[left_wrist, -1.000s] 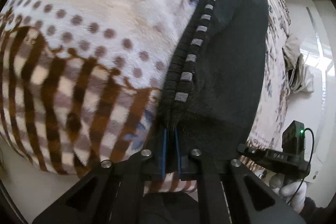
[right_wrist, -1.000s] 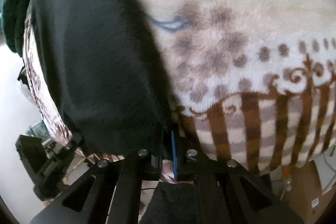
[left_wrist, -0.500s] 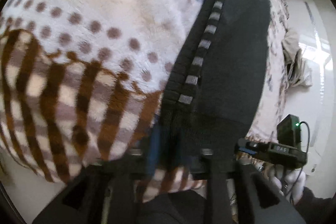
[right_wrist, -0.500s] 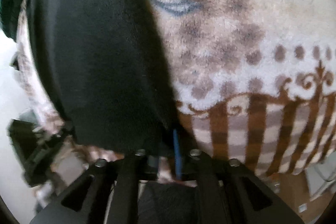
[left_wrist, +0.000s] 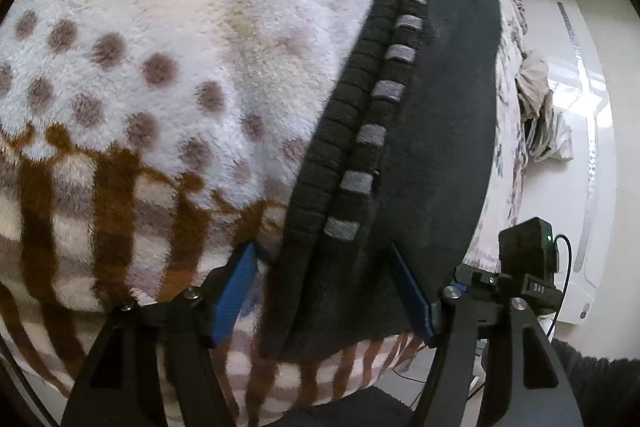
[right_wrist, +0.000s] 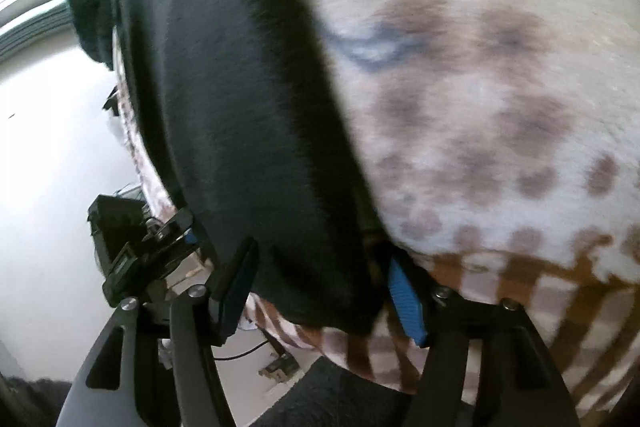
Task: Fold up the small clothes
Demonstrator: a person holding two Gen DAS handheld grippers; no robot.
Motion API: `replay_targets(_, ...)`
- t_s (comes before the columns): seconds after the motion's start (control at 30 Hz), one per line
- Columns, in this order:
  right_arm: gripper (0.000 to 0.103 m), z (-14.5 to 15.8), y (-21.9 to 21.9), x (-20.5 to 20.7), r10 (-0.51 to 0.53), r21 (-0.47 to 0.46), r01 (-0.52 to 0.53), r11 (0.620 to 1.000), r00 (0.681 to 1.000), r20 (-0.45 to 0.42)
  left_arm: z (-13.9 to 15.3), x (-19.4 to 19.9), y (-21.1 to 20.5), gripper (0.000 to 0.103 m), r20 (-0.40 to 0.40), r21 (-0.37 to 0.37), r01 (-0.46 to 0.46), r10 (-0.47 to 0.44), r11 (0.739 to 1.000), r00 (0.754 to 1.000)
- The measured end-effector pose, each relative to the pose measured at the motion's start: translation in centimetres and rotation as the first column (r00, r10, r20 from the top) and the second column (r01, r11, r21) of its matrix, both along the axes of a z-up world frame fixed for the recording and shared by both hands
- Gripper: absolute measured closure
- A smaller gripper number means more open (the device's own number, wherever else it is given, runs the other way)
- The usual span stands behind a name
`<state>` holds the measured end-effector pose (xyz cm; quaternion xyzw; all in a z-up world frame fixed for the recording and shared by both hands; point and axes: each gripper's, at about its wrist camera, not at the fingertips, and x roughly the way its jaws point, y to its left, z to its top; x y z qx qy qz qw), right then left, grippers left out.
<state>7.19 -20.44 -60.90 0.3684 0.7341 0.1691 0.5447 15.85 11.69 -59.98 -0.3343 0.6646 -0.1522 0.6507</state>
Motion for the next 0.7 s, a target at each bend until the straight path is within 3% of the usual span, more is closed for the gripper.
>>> replay_targets(0.03,0.040,0.0,0.0,0.1,-0.007,0.007,0.007,1.000,1.000,-0.001,0.3,-0.4,-0.1,0.057,0.008,-0.005,0.002,-0.002,1.000,1.000)
replay_targets(0.07,0.049,0.0,0.4,0.0,-0.016,0.014,0.016,1.000,1.000,-0.001,0.3,-0.6,-0.2,0.096,0.005,-0.013,0.009,-0.009,1.000,1.000)
replay_targets(0.1,0.070,-0.4,1.0,0.0,-0.024,0.011,0.024,1.000,1.000,-0.006,0.4,-0.8,-0.5,0.096,0.004,-0.026,0.013,-0.013,1.000,1.000)
replay_targets(0.17,0.088,-0.3,1.1,0.4,-0.041,0.018,0.041,0.999,0.999,-0.011,1.4,-1.0,-0.8,0.096,0.015,-0.011,0.002,-0.002,1.000,1.000)
replay_targets(0.3,0.090,1.7,2.1,0.3,-0.093,0.026,0.093,0.995,0.996,0.015,3.3,-1.2,0.1,0.097,0.016,-0.047,-0.046,0.047,0.998,0.999)
replay_targets(0.5,0.091,8.4,1.9,1.6,-0.145,0.069,0.138,0.988,0.983,0.113,8.6,-0.7,1.6,0.097,0.051,-0.131,-0.125,0.133,0.984,0.990)
replay_targets(0.7,0.091,16.1,-0.1,7.8,-0.176,0.063,0.166,0.984,0.952,0.250,14.5,5.1,2.0,0.097,0.176,-0.182,-0.182,0.214,0.966,0.961)
